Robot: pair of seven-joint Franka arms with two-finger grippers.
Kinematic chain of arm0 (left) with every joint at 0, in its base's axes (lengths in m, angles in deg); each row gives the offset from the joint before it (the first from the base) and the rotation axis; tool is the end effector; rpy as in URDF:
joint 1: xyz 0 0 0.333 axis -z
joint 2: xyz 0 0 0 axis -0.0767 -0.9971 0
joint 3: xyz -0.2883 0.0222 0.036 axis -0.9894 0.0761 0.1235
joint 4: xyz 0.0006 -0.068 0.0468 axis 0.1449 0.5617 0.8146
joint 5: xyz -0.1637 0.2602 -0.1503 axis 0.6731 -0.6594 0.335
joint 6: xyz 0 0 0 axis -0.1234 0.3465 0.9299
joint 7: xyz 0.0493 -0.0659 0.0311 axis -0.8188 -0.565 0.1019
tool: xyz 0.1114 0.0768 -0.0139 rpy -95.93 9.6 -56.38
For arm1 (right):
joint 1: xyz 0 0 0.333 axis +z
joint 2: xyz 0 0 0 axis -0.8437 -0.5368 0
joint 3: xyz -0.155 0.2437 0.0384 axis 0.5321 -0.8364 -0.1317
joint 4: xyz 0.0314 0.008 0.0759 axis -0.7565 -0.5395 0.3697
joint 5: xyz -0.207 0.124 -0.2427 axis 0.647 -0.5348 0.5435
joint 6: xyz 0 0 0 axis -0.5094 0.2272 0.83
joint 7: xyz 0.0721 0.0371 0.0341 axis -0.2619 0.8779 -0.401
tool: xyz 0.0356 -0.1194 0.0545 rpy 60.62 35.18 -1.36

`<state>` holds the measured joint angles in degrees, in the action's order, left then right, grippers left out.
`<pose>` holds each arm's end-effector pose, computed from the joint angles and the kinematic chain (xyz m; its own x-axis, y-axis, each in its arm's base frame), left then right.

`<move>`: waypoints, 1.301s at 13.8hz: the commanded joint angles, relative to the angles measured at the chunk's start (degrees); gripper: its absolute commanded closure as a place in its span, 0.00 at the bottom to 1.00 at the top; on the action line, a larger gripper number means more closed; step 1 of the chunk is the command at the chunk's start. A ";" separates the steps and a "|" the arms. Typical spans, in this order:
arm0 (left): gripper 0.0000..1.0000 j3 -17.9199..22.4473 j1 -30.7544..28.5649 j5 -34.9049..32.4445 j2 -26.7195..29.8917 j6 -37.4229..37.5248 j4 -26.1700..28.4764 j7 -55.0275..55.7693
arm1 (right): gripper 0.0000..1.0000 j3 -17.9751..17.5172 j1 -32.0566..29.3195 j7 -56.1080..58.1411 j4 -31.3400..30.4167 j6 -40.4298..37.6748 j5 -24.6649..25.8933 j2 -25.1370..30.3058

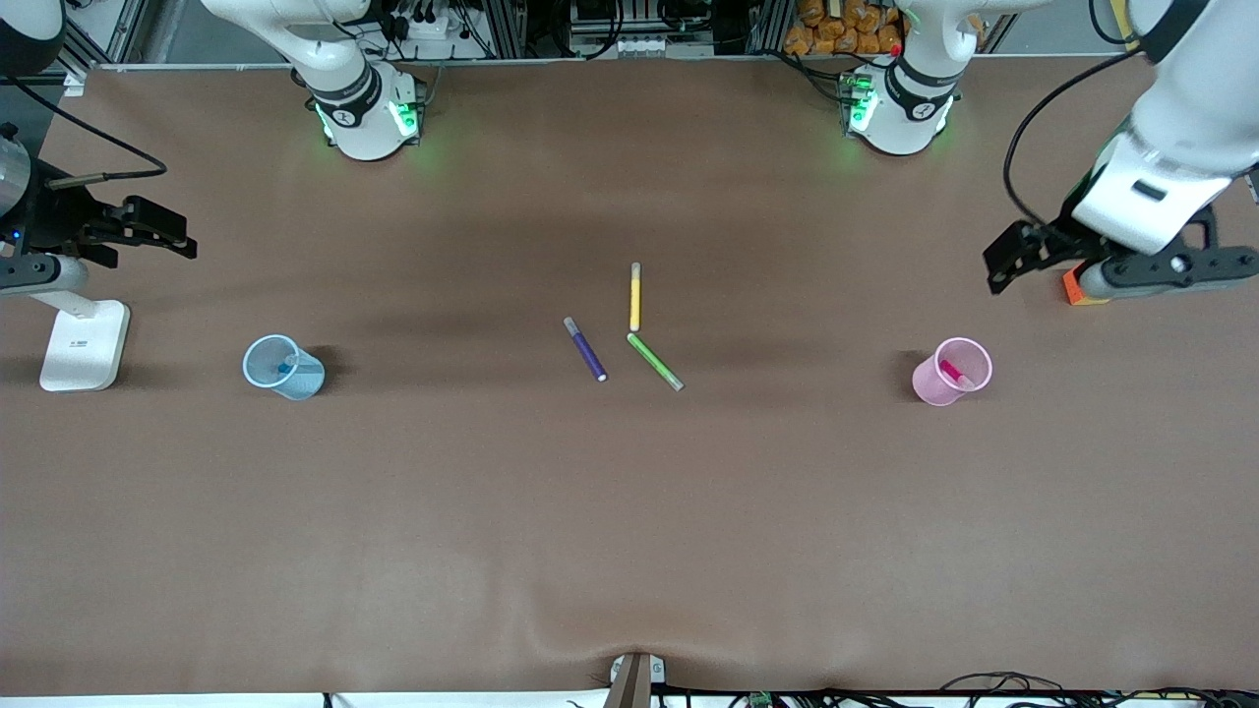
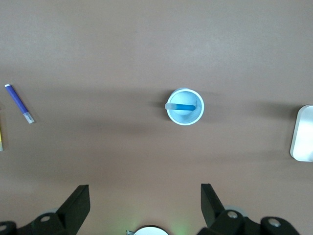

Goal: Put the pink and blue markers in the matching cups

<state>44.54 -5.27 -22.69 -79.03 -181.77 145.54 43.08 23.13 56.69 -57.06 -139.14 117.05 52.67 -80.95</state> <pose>0.4947 -0.0840 0.5613 0.9930 0.0444 0.1097 0.0468 -0.9987 -0.0201 0.4807 -0.0110 0.5408 0.9879 0.0883 -0.1273 0.0809 -0.9948 -0.0618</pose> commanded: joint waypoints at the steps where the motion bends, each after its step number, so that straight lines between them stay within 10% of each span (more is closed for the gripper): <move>1: 0.00 3.67 0.17 2.58 0.60 4.34 -3.83 -7.23 | 0.00 0.00 0.49 -2.02 -0.52 -0.94 1.55 1.16; 18: 0.00 9.22 0.17 0.47 -1.77 11.83 -9.12 -21.50 | 0.00 0.44 -1.88 -3.44 0.36 -1.73 1.55 1.24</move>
<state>52.91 -5.29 -21.41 -80.34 -170.96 137.63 22.70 24.06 55.51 -59.54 -138.93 115.65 53.30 -80.85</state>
